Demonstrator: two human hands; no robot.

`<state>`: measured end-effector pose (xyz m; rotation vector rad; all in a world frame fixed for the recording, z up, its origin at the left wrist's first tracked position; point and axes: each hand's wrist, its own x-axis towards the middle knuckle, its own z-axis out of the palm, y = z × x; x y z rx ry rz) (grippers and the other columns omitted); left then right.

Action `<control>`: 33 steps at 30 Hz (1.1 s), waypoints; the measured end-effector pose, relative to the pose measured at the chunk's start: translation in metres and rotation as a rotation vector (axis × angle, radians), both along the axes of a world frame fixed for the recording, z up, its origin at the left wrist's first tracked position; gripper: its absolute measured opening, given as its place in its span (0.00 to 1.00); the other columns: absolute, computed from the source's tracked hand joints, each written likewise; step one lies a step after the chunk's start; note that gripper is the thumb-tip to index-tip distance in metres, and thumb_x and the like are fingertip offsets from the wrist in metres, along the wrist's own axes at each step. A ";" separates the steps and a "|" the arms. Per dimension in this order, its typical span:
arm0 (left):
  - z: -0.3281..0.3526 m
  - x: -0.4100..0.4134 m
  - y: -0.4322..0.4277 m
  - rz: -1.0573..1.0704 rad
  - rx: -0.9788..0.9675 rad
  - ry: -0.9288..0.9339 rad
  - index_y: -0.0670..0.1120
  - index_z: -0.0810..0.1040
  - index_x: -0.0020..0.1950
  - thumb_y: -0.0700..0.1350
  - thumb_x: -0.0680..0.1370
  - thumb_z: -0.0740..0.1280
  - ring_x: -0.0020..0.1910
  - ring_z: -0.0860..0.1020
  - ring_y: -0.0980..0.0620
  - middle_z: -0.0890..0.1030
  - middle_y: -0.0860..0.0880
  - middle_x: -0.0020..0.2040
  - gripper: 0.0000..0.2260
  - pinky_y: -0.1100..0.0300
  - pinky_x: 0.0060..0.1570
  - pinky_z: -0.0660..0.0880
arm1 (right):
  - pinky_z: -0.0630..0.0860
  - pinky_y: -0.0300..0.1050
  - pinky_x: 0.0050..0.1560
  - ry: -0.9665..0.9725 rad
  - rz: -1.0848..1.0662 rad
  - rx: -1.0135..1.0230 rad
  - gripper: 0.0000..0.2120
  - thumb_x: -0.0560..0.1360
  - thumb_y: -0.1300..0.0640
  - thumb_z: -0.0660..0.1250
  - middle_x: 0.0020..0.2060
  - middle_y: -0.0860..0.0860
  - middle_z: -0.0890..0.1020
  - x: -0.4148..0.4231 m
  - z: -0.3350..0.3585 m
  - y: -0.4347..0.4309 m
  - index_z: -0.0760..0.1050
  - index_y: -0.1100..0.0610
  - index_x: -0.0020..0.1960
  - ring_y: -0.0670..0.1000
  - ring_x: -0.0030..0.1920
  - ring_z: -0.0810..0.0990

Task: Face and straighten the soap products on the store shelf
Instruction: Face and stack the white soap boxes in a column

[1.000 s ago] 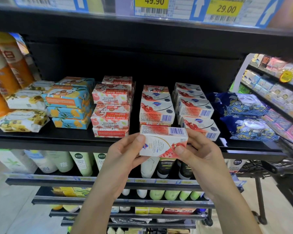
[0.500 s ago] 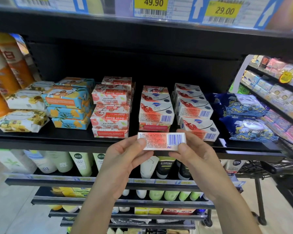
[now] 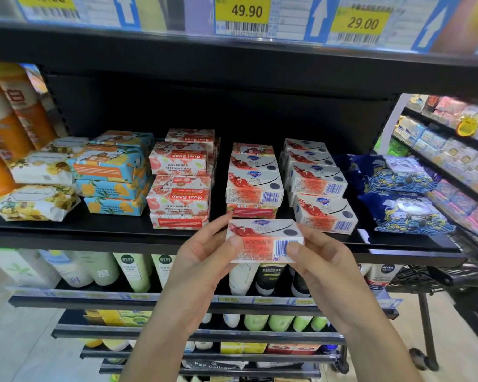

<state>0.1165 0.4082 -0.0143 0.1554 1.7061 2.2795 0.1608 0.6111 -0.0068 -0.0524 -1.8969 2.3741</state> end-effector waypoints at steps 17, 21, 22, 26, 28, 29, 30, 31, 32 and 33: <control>0.002 0.001 0.009 0.027 0.098 0.033 0.41 0.79 0.66 0.47 0.75 0.69 0.58 0.84 0.45 0.86 0.42 0.56 0.21 0.53 0.61 0.80 | 0.78 0.49 0.64 0.174 0.064 0.215 0.34 0.70 0.68 0.76 0.66 0.52 0.81 -0.003 -0.004 0.016 0.71 0.55 0.72 0.54 0.67 0.79; -0.001 0.001 0.012 0.072 0.089 0.059 0.44 0.80 0.64 0.45 0.73 0.70 0.57 0.85 0.47 0.87 0.44 0.55 0.19 0.55 0.59 0.80 | 0.73 0.43 0.70 0.197 -0.054 0.567 0.41 0.68 0.61 0.82 0.68 0.40 0.76 -0.003 -0.001 0.015 0.67 0.42 0.75 0.44 0.70 0.74; -0.001 0.001 0.013 0.077 0.089 0.068 0.44 0.80 0.64 0.45 0.73 0.71 0.57 0.85 0.47 0.87 0.44 0.55 0.19 0.56 0.59 0.81 | 0.70 0.40 0.71 0.231 -0.090 0.679 0.42 0.68 0.58 0.82 0.69 0.37 0.74 -0.003 0.000 0.015 0.66 0.40 0.74 0.43 0.72 0.72; -0.002 0.002 0.015 0.092 0.097 0.095 0.45 0.80 0.63 0.45 0.73 0.71 0.57 0.85 0.48 0.87 0.44 0.55 0.19 0.56 0.59 0.81 | 0.57 0.25 0.70 0.331 -0.110 1.039 0.41 0.68 0.46 0.81 0.70 0.29 0.64 -0.005 0.009 0.014 0.62 0.34 0.74 0.36 0.74 0.63; -0.001 0.003 0.016 0.092 0.103 0.108 0.45 0.80 0.64 0.45 0.73 0.71 0.57 0.85 0.48 0.87 0.44 0.55 0.19 0.56 0.59 0.80 | 0.59 0.29 0.71 0.395 -0.111 1.081 0.37 0.69 0.43 0.78 0.69 0.31 0.66 -0.007 0.012 0.013 0.66 0.37 0.74 0.38 0.73 0.65; -0.001 0.004 0.017 0.092 0.104 0.114 0.45 0.80 0.64 0.45 0.72 0.71 0.58 0.85 0.48 0.87 0.45 0.55 0.20 0.56 0.59 0.80 | 0.64 0.35 0.71 0.421 -0.116 1.079 0.35 0.69 0.42 0.76 0.68 0.32 0.68 -0.007 0.013 0.013 0.69 0.40 0.74 0.40 0.72 0.67; 0.000 0.004 0.017 0.092 0.101 0.124 0.46 0.79 0.65 0.46 0.72 0.72 0.58 0.84 0.48 0.87 0.45 0.55 0.20 0.57 0.59 0.80 | 0.69 0.43 0.70 0.426 -0.118 1.065 0.34 0.69 0.41 0.74 0.67 0.32 0.69 -0.008 0.015 0.012 0.71 0.43 0.74 0.41 0.71 0.68; 0.002 0.004 0.016 0.090 0.090 0.141 0.47 0.79 0.65 0.47 0.72 0.72 0.58 0.84 0.49 0.87 0.46 0.56 0.21 0.58 0.59 0.80 | 0.74 0.48 0.66 0.418 -0.118 1.048 0.34 0.70 0.40 0.73 0.67 0.32 0.69 -0.008 0.018 0.013 0.72 0.44 0.74 0.41 0.71 0.68; 0.003 0.004 0.016 0.090 0.065 0.170 0.48 0.79 0.66 0.48 0.72 0.72 0.59 0.84 0.50 0.87 0.48 0.56 0.22 0.60 0.59 0.80 | 0.76 0.48 0.62 0.408 -0.122 1.036 0.34 0.69 0.39 0.72 0.66 0.31 0.69 -0.009 0.023 0.013 0.72 0.44 0.74 0.40 0.71 0.67; 0.004 0.003 0.015 0.093 0.024 0.213 0.49 0.79 0.66 0.49 0.72 0.72 0.59 0.84 0.53 0.86 0.51 0.57 0.22 0.62 0.58 0.79 | 0.75 0.45 0.61 0.401 -0.129 1.037 0.34 0.69 0.38 0.71 0.66 0.30 0.69 -0.010 0.028 0.015 0.72 0.44 0.74 0.37 0.71 0.67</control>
